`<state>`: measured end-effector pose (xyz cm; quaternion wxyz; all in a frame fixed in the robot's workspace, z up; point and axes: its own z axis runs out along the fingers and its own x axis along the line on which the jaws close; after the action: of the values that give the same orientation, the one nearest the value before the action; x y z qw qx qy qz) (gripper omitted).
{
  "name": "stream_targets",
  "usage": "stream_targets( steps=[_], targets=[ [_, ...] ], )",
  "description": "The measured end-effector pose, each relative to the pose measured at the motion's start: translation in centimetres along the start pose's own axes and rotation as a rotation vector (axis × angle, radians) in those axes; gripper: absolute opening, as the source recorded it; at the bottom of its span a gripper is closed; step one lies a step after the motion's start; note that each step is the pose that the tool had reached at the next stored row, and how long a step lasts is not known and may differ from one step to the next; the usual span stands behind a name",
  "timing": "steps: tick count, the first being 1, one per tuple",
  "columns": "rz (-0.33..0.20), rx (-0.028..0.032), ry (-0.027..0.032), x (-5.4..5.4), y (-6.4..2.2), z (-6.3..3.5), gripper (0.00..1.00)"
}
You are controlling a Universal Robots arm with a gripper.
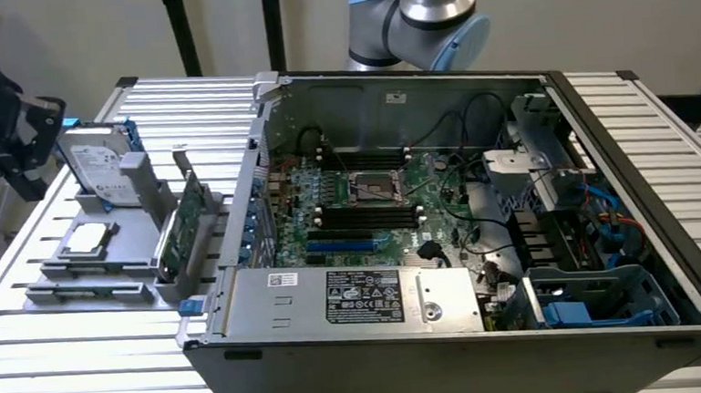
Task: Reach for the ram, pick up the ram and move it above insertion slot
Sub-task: 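Pick up the ram and move it above insertion slot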
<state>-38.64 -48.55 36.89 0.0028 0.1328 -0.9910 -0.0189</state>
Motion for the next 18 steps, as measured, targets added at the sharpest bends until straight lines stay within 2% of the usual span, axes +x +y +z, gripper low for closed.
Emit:
stream_targets(
  steps=[18],
  targets=[
    [-0.328, 0.0002, 0.0126, 0.00, -0.01, 0.34, 0.11]
  ],
)
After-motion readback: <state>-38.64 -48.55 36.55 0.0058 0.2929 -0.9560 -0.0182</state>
